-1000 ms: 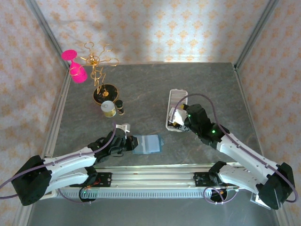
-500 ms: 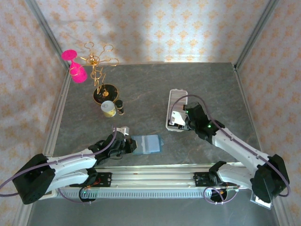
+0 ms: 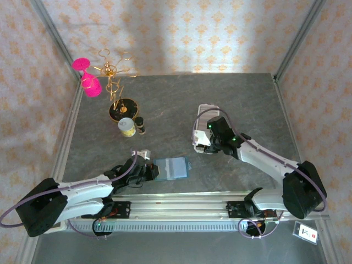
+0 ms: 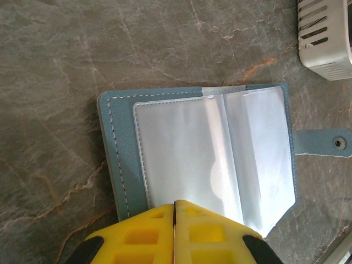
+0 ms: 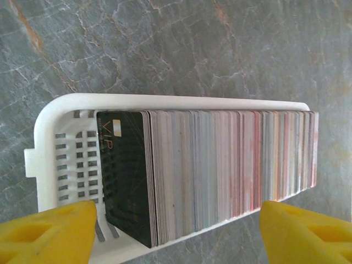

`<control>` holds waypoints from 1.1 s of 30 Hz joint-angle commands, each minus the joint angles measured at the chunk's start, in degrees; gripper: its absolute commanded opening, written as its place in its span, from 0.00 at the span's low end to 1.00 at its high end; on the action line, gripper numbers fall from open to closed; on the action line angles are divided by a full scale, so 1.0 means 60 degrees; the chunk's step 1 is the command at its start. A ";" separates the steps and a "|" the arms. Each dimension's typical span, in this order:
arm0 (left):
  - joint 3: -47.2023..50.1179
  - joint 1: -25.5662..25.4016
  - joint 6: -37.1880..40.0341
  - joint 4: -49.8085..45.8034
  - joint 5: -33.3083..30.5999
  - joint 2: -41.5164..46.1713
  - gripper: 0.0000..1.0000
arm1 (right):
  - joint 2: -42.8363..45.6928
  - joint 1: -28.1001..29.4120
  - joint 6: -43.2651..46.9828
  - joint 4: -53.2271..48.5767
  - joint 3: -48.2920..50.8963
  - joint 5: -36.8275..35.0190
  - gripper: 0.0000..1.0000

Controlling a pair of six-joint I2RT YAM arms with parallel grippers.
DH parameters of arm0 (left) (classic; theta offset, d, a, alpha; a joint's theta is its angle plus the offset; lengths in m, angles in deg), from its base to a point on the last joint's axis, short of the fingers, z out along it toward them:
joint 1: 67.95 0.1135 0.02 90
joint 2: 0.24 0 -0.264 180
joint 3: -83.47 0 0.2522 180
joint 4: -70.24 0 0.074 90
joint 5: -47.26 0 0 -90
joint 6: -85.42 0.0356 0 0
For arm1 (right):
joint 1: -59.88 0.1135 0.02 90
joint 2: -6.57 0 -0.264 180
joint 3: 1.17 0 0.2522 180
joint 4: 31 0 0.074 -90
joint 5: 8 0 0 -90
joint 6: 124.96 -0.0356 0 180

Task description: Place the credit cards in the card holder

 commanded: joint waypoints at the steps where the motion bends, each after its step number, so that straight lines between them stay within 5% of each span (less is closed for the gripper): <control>1: 0.0056 -0.0053 -0.0023 0.0335 -0.0111 -0.0148 0.08 | -0.0197 -0.0035 0.0183 0.0229 -0.0265 0.0177 0.76; 24: 0.0008 -0.0064 -0.0008 0.0452 -0.0075 -0.0505 0.07 | -0.1478 -0.0023 0.0911 0.0890 -0.0178 -0.0704 0.60; 33: -0.0062 -0.0059 0.0021 0.0404 -0.0114 -0.0562 0.06 | -0.1365 -0.0023 0.0891 0.0779 -0.0246 -0.0771 0.44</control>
